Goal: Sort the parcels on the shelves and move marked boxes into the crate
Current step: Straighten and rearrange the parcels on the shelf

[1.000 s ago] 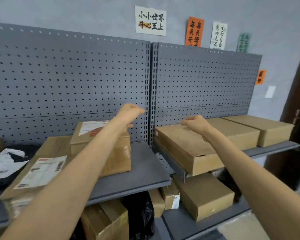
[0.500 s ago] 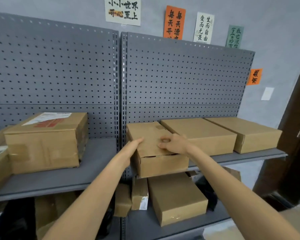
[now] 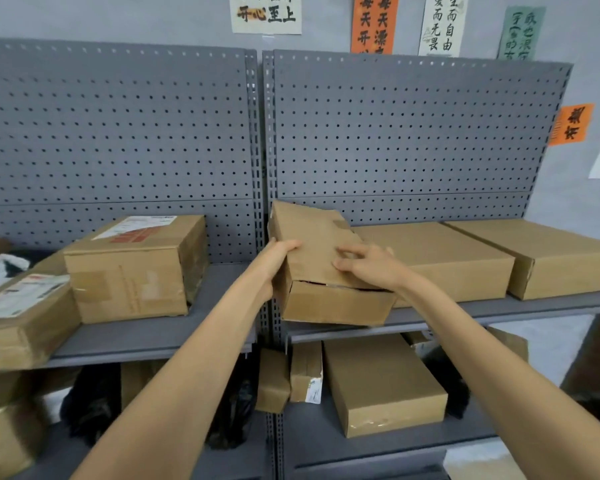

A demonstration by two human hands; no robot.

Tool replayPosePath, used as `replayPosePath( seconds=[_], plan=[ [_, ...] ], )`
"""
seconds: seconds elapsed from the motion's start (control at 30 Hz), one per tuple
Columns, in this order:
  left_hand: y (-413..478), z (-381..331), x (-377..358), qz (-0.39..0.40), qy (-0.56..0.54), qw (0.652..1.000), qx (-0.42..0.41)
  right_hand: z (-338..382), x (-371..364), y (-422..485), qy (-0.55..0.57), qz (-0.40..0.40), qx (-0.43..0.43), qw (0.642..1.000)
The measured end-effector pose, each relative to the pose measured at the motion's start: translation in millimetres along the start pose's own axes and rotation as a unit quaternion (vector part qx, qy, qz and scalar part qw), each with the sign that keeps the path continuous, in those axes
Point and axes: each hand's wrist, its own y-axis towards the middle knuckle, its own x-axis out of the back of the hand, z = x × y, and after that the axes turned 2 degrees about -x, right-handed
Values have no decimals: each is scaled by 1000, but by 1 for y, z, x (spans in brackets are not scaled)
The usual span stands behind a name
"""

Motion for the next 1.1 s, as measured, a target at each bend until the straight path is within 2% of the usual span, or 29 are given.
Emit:
replayPosePath(
  seconds=[0.17,0.27,0.33,0.4,0.5,0.57,0.63,0.7,0.77,0.87,0.93,1.0,1.03,1.1],
  plan=[
    [-16,-58,14,-70,12,989,-132,34,20,-8,132,-13,51,990],
    [-25,-85,32,-110,-1,984,-140,54,24,-20,188,16,117,975],
    [-29,-94,44,-122,-15,986,-114,64,19,-29,118,10,168,979],
    [-32,-99,51,-134,-19,987,-90,75,7,-34,-19,-48,227,972],
    [-39,-103,52,-124,-7,990,-67,89,-10,-33,-193,-187,282,921],
    [-45,-105,53,-98,-12,993,-64,90,-13,-28,-219,-256,296,894],
    [-54,-109,57,-56,-7,996,-73,88,-7,-25,-188,-277,302,893],
    [-59,-113,67,-38,45,993,-105,87,8,-25,-72,-264,273,922],
    [-62,-119,81,-52,137,976,-162,87,32,-24,94,-212,227,946],
    [-63,-132,103,-65,283,921,-259,75,72,-15,256,-123,192,939],
    [-63,-140,111,-45,407,852,-326,65,90,-10,280,-54,175,942],
    [-62,-150,109,9,503,792,-346,58,99,-9,279,6,172,945],
    [-63,-154,106,44,524,785,-328,57,101,-9,277,28,174,944],
    [-63,-160,99,118,522,799,-273,57,104,-10,279,57,178,942]
  ],
)
